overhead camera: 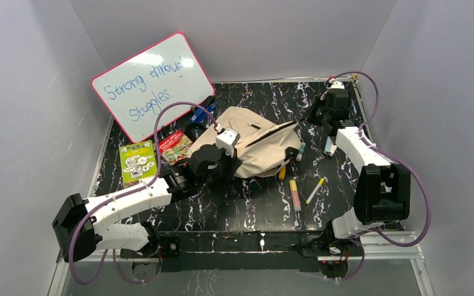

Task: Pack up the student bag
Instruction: Unzip the student bag at the center of the board.

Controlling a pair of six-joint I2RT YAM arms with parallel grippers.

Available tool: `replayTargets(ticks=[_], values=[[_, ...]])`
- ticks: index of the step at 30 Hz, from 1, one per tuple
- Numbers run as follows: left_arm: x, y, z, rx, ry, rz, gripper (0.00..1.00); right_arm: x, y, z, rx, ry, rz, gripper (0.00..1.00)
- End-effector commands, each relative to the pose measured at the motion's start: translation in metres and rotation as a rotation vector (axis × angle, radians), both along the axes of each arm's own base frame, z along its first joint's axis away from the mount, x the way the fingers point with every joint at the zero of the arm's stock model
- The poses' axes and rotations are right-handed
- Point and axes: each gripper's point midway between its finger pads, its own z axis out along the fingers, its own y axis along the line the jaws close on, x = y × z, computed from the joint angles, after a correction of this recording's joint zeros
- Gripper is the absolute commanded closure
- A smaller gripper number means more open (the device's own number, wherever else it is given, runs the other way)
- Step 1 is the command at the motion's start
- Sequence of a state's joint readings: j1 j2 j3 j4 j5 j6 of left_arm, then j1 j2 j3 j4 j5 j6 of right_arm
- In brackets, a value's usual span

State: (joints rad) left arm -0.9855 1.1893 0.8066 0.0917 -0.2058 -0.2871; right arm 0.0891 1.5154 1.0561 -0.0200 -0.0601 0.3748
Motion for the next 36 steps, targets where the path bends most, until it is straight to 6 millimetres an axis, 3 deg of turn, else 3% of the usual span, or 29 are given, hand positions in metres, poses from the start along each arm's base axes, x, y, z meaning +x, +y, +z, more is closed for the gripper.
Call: replayTargets(ticks=[1,4,7,10,13,17,21,26,28,31,33,36], values=[[0.004,-0.004,0.034,-0.071,-0.059,0.009,1.00,0.021,-0.036,0.114,-0.043,-0.293,-0.143,1.00],[0.008,-0.019,0.041,-0.080,-0.063,-0.031,1.00,0.013,-0.052,0.152,-0.070,-0.351,-0.203,1.00],[0.013,-0.037,0.051,-0.099,-0.081,-0.067,1.00,0.007,-0.066,0.176,-0.080,-0.376,-0.249,1.00],[0.022,-0.050,0.058,-0.087,-0.105,-0.081,1.00,0.004,-0.073,0.190,-0.082,-0.398,-0.264,1.00],[0.045,-0.051,0.059,-0.020,-0.150,-0.038,1.00,0.005,-0.083,0.188,-0.088,-0.387,-0.278,1.00],[0.095,-0.029,0.057,0.042,-0.171,0.048,1.00,0.005,-0.077,0.183,-0.081,-0.372,-0.234,1.00],[0.155,0.011,0.045,0.121,-0.164,0.150,1.00,0.002,-0.064,0.175,-0.044,-0.348,-0.169,1.00],[0.219,0.042,0.039,0.295,-0.259,0.246,1.00,-0.007,-0.036,0.148,0.080,-0.272,-0.071,1.00],[0.236,0.045,0.036,0.304,-0.250,0.242,0.83,-0.013,-0.021,0.134,0.154,-0.243,-0.028,1.00],[0.246,0.048,0.034,0.307,-0.213,0.243,0.67,-0.024,0.003,0.117,0.226,-0.201,0.060,1.00],[0.241,0.047,0.035,0.285,-0.192,0.229,0.52,-0.035,0.023,0.110,0.236,-0.186,0.124,1.00],[0.213,0.037,0.043,0.189,-0.131,0.148,0.32,-0.049,0.045,0.109,0.261,-0.187,0.215,1.00]])
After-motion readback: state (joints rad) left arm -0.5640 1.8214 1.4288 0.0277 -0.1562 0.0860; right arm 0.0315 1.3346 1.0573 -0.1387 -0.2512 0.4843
